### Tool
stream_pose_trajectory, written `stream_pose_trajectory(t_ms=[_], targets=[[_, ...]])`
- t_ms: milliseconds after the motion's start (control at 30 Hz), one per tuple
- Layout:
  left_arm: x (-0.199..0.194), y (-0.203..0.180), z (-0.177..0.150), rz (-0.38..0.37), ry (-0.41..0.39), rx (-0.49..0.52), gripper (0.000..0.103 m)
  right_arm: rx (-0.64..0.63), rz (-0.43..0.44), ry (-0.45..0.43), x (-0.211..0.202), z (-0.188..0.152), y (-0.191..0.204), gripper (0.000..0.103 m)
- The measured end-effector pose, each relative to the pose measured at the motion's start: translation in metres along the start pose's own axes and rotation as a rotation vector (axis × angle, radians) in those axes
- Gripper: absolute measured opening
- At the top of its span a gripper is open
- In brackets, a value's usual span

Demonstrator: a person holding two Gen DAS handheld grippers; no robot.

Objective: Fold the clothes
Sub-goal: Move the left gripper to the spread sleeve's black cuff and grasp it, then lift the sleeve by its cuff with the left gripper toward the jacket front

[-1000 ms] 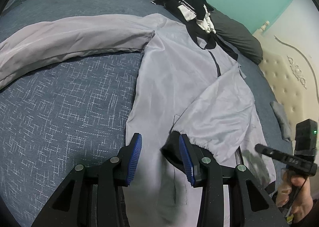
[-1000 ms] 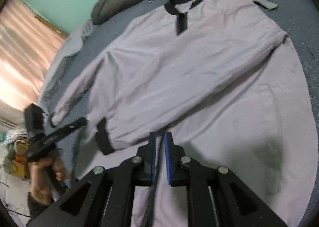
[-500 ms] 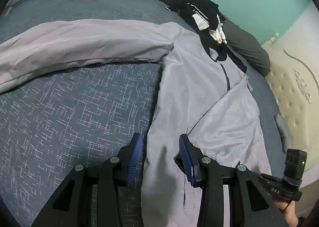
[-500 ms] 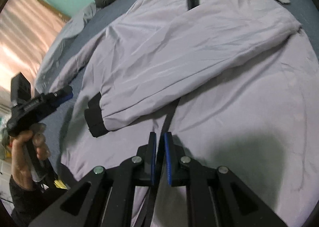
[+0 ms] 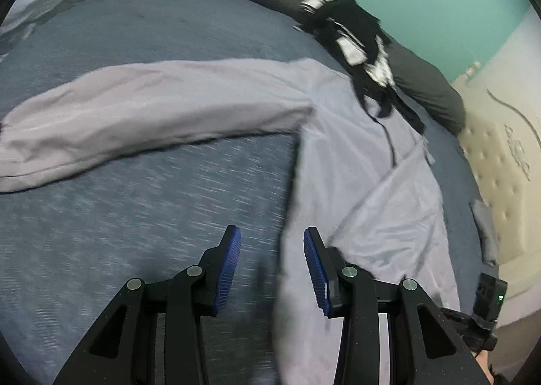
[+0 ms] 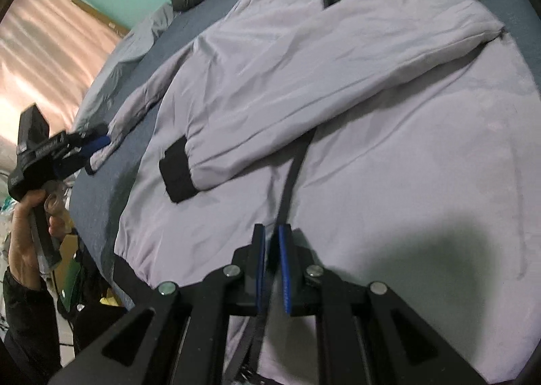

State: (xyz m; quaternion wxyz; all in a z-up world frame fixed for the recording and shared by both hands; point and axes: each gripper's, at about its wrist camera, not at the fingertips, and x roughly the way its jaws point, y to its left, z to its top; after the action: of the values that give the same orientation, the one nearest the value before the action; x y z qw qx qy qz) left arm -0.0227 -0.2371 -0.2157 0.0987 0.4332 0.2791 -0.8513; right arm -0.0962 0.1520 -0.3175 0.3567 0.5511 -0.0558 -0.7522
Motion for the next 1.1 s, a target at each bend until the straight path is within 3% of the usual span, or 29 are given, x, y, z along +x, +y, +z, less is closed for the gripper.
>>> stream_pose_trajectory(t_ms=[133,267,433,633,767,833,933,1100], targets=[[-0.014,0.036,0.008,0.085,-0.008,-0.04,0.043,0.035,0.016,-0.064,-0.014,0.004,-0.012,0.009],[-0.02,0.082,0.016,0.134,-0.01,-0.147,0.043,0.048,0.024,-0.103,-0.018,0.007,-0.02,0.009],[-0.026,0.135,0.023,0.22,-0.013,-0.26,0.043,0.051,0.039,-0.118,-0.013,0.009,-0.024,0.01],[-0.048,0.181,0.036,0.331,-0.038,-0.298,0.044,0.03,0.066,-0.116,-0.006,0.01,-0.023,0.01],[-0.059,0.207,0.046,0.393,-0.057,-0.308,0.058,0.02,0.078,-0.119,-0.006,0.011,-0.023,0.009],[-0.063,0.219,0.05,0.423,-0.064,-0.314,0.058,0.022,0.084,-0.12,-0.005,0.012,-0.024,0.01],[-0.061,0.237,0.054,0.452,-0.063,-0.341,0.058,0.031,0.091,-0.121,-0.005,0.014,-0.028,0.01],[-0.047,0.257,0.053,0.433,-0.036,-0.384,0.061,0.044,0.092,-0.125,-0.006,0.015,-0.032,0.01]])
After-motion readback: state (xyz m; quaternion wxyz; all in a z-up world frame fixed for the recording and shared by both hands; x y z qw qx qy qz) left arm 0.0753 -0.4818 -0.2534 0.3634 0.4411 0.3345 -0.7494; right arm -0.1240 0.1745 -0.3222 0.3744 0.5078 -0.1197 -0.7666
